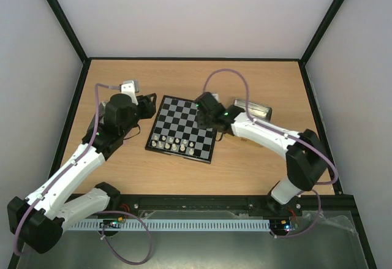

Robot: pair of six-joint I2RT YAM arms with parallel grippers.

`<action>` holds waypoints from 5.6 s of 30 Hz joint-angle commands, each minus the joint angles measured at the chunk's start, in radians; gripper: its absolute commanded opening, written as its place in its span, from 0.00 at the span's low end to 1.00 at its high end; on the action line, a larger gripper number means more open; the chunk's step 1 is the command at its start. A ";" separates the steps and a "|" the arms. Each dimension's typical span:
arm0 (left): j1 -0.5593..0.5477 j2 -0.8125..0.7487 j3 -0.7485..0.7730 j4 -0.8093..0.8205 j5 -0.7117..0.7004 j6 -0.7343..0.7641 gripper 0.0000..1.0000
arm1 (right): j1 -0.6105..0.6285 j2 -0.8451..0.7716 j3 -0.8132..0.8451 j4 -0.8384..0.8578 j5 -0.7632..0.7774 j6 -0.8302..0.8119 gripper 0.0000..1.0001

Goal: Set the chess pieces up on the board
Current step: Place the chess piece on the chessboard, then pick up the chess piece from the storage box, then place the chess piece on the chessboard, then pick up the chess piece from the storage box.

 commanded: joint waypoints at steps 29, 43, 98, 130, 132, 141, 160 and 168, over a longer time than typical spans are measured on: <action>0.021 -0.002 0.002 -0.006 0.027 -0.001 0.55 | -0.481 0.089 -0.214 0.211 -0.109 0.034 0.33; 0.024 0.007 0.002 -0.004 0.038 -0.005 0.55 | -0.482 0.109 -0.202 0.194 -0.051 -0.004 0.12; 0.024 -0.246 -0.077 0.115 -0.185 0.165 0.60 | 0.059 0.146 -0.027 -0.070 -0.078 -0.067 0.02; 0.025 -0.217 -0.077 0.104 -0.183 0.164 0.61 | 0.070 0.080 0.003 -0.114 0.036 -0.046 0.24; 0.025 -0.215 -0.077 0.104 -0.183 0.164 0.61 | 0.057 0.051 -0.002 -0.112 0.080 -0.026 0.26; 0.025 -0.213 -0.077 0.104 -0.182 0.166 0.61 | -0.171 -0.129 -0.127 0.001 0.193 0.076 0.33; 0.028 -0.198 -0.076 0.106 -0.159 0.164 0.61 | -0.502 0.106 -0.153 0.222 -0.142 0.073 0.36; 0.030 -0.200 -0.079 0.110 -0.161 0.160 0.61 | -0.507 0.193 -0.088 0.220 -0.159 0.025 0.34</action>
